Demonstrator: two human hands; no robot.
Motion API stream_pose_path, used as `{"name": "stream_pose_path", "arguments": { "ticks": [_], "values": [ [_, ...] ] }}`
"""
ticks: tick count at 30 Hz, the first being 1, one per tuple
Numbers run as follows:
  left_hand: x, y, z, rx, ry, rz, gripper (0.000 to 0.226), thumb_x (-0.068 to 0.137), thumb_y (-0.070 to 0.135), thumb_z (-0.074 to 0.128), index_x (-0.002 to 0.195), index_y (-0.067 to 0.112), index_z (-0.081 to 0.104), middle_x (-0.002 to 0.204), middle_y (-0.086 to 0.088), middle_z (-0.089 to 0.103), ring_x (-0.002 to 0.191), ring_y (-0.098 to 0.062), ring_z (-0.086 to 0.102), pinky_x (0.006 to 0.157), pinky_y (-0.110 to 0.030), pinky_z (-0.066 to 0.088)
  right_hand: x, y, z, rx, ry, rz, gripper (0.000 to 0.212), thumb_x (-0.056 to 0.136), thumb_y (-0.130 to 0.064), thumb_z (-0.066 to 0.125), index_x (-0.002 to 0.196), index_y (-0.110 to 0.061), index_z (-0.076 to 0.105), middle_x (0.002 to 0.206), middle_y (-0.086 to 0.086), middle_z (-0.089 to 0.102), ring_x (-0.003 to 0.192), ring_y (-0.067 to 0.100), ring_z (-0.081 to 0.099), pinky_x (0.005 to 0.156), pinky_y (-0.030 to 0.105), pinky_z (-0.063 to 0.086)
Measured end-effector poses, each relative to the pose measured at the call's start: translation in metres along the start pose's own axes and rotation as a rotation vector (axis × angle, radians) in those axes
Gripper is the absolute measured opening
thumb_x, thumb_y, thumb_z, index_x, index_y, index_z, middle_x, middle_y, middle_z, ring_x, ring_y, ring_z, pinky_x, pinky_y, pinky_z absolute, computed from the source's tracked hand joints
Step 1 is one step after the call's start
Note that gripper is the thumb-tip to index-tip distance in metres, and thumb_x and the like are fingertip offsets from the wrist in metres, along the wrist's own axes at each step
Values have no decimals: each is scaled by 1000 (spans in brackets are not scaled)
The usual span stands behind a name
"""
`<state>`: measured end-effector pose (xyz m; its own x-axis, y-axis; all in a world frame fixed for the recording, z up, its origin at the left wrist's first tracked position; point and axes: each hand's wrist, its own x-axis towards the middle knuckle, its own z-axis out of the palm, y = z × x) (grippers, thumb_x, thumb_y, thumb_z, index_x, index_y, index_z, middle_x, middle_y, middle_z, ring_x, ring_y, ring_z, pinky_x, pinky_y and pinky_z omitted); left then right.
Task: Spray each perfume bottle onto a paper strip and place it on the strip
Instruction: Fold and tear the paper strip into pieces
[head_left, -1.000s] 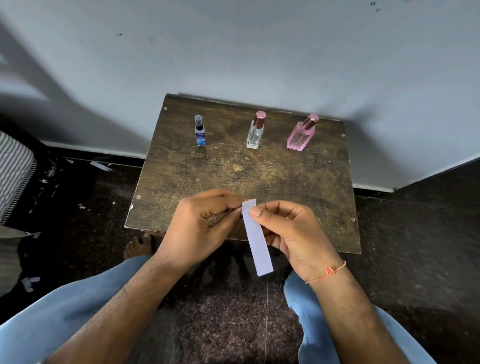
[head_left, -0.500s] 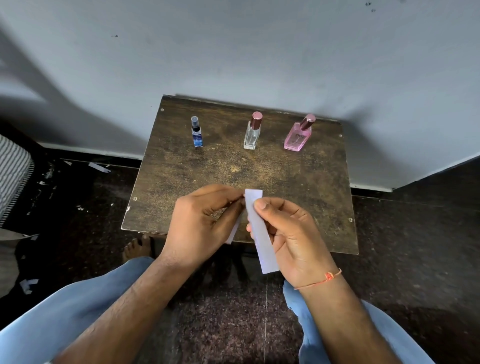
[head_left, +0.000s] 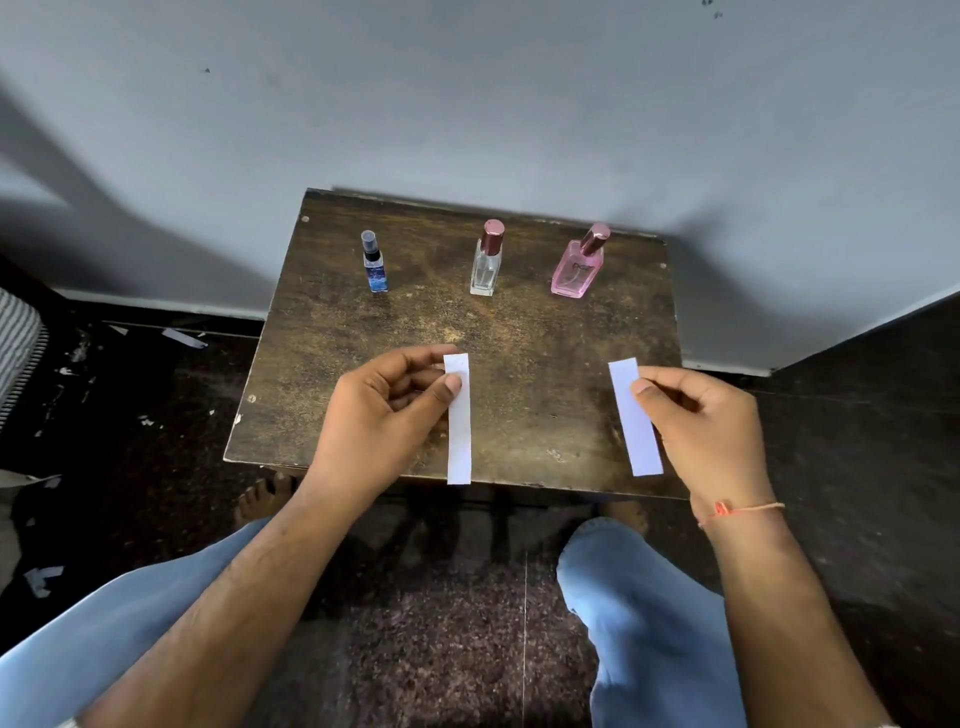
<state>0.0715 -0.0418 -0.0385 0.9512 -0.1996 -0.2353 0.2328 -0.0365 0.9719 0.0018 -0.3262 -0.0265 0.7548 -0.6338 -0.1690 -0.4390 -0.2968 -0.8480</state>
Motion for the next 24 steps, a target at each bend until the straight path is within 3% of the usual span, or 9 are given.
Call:
{"name": "stream_pose_path", "arguments": {
  "ticks": [4, 7, 9, 14, 18, 19, 21, 22, 24],
  "values": [
    [0, 2, -2, -59, -24, -26, 27, 96, 3, 77, 114, 18, 63, 90, -5, 84, 77, -16, 79, 71, -29, 66, 5, 8, 0, -107, 31, -17, 21, 93, -19, 81, 112, -28, 85, 95, -21, 79, 84, -10, 70, 96, 35, 61],
    [1, 0, -7, -20, -32, 5, 24, 93, 2, 80, 101, 21, 67, 91, -3, 83, 86, -25, 76, 83, -39, 65, 7, 10, 1, -136, 53, -58, 23, 93, -16, 80, 114, -25, 84, 93, -20, 77, 85, -11, 70, 96, 32, 60],
    [1, -1, -11, 56, -20, 44, 22, 92, 2, 81, 95, 22, 75, 94, 4, 83, 90, -18, 76, 86, -32, 64, 8, 11, 1, -149, 47, -64, 26, 94, -14, 79, 117, -23, 83, 94, -21, 76, 87, -13, 69, 98, 31, 58],
    [-1, -1, -24, 415, 49, 128, 27, 93, 13, 84, 106, 37, 83, 92, 26, 81, 84, 5, 75, 79, -8, 56, 5, 6, 2, -229, 75, -96, 29, 94, -17, 79, 123, -21, 80, 111, -10, 79, 102, 7, 71, 102, 33, 56],
    [-1, 1, -33, 595, 60, 173, 33, 90, 10, 87, 113, 33, 83, 94, 31, 73, 91, 8, 74, 82, 1, 48, 6, 3, 5, -412, 177, -188, 45, 89, -24, 84, 133, -16, 73, 132, 7, 70, 94, 23, 70, 89, 31, 51],
    [-1, 1, -35, 658, 63, 191, 34, 89, 11, 87, 113, 34, 83, 95, 35, 69, 95, 6, 73, 87, -2, 48, 7, 3, 7, -442, 196, -219, 50, 88, -25, 85, 135, -15, 70, 135, 9, 65, 97, 27, 70, 91, 36, 54],
    [-1, 0, -39, 771, 72, 209, 36, 86, 18, 89, 116, 37, 82, 96, 41, 59, 106, -4, 69, 101, -25, 54, 5, 3, 12, -470, 214, -282, 53, 87, -25, 85, 136, -14, 67, 138, 10, 60, 106, 34, 69, 95, 50, 58],
    [-1, -1, -41, 818, 76, 215, 37, 85, 22, 90, 117, 39, 81, 97, 43, 55, 112, -9, 66, 107, -36, 51, 5, 3, 16, -479, 215, -312, 52, 88, -25, 84, 136, -14, 67, 138, 10, 59, 110, 36, 68, 96, 54, 58],
    [0, -3, -44, 896, 84, 202, 40, 85, 31, 90, 121, 43, 78, 102, 41, 55, 123, -14, 60, 110, -39, 36, 2, 3, 22, -485, 212, -368, 48, 89, -25, 82, 134, -15, 68, 137, 9, 60, 112, 38, 67, 96, 57, 57]
  ]
}}
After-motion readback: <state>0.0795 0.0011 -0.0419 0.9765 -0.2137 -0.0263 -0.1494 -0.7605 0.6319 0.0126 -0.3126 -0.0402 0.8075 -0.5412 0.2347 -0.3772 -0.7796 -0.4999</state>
